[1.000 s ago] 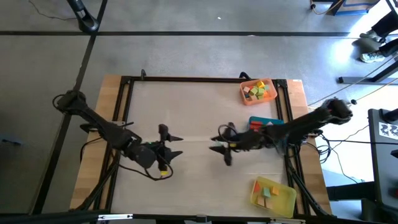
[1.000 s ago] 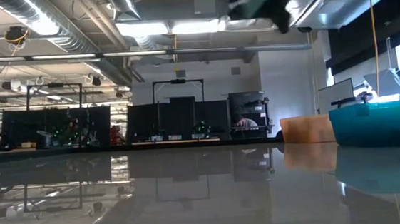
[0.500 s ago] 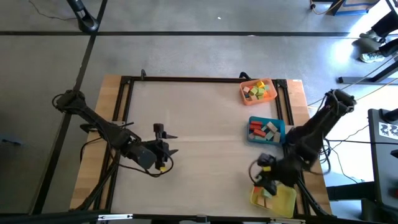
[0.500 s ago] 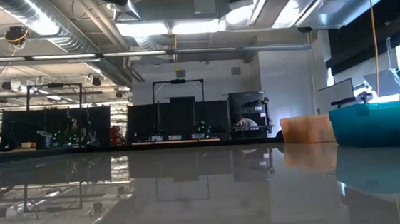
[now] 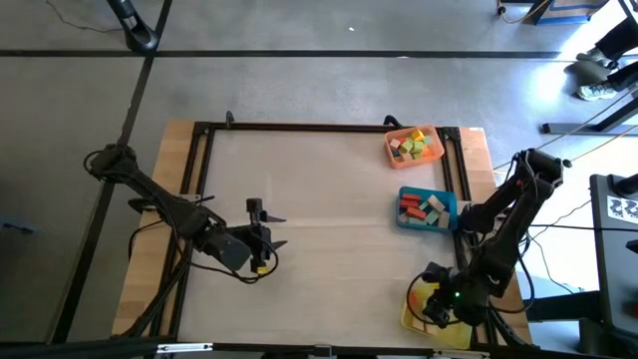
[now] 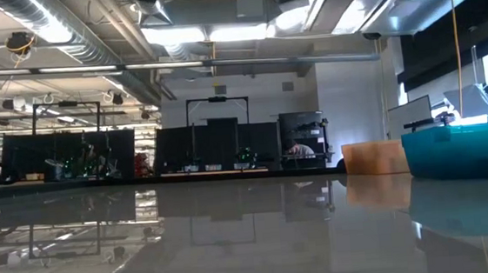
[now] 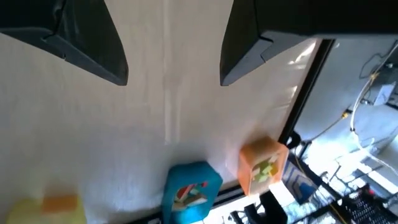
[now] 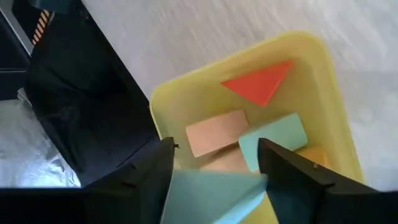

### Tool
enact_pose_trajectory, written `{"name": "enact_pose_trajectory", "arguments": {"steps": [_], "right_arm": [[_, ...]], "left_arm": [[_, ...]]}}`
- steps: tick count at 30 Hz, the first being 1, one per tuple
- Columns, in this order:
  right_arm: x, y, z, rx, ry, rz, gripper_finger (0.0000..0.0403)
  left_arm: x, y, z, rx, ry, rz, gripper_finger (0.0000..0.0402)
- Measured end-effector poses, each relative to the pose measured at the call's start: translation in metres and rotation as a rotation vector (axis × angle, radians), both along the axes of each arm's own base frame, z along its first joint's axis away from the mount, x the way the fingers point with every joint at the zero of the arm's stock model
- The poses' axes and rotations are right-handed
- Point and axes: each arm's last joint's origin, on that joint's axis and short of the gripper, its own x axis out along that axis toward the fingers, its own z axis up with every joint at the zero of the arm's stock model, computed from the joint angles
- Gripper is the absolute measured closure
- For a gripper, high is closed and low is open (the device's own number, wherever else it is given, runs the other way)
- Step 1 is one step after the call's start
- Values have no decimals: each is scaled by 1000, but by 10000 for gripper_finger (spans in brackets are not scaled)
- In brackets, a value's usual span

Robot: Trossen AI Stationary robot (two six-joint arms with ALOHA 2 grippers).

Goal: Sort blocks by size
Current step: Put the light blue triangular block into the yellow bin, then return to Home Position

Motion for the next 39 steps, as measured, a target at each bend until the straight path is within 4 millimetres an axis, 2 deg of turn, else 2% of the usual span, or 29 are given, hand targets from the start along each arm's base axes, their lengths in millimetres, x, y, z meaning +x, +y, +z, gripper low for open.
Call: {"name": "enact_pose_trajectory", "arguments": {"steps": [5, 9, 15, 19, 24, 29, 33, 39], "right_arm": [[-3, 1, 1, 56, 89, 80, 121], [1, -13, 10, 37, 63, 128, 96], [31, -60, 35, -65, -202, 208, 91], [55, -100, 49, -285, -424, 278, 103], [81, -155, 57, -657, -529, 266, 130], [96, -197, 57, -765, -614, 287, 180], [95, -225, 52, -813, -646, 272, 240], [73, -251, 43, -874, -791, 209, 335]], "left_arm": [[5, 3, 3, 26, -16, -14, 163], [13, 18, 4, 8, 17, -38, 163], [24, 55, 6, -34, 76, -70, 163], [28, 77, 8, -27, 96, -81, 170], [32, 100, 0, -48, 86, -163, 224], [26, 126, -16, -89, 26, -193, 296], [12, 144, -32, -116, -101, -192, 338], [-14, 158, -58, -135, -328, -109, 373]]}}
